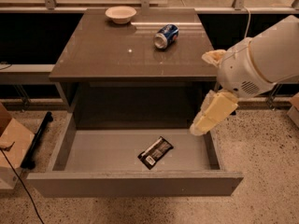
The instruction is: Pick rxbar chocolate from top drawer and place on counter
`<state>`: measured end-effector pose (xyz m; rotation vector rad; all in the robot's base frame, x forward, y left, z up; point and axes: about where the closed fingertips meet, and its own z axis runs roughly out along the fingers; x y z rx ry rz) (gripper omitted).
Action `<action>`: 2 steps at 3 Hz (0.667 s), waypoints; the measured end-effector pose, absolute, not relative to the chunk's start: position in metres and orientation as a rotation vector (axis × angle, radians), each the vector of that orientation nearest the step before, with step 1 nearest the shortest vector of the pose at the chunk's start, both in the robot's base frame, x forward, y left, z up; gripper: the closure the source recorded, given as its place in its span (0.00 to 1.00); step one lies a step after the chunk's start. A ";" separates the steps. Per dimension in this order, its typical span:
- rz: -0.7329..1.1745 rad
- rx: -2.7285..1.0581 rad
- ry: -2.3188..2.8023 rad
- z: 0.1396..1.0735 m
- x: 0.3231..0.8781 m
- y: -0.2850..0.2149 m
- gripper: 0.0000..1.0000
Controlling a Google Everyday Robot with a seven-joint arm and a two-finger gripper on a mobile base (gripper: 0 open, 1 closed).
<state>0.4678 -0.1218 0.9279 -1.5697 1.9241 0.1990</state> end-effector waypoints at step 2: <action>0.315 -1.514 1.862 0.877 0.489 -0.085 0.00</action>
Offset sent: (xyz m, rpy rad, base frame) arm 0.0374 0.0563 -0.0903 0.1880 0.0257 0.0347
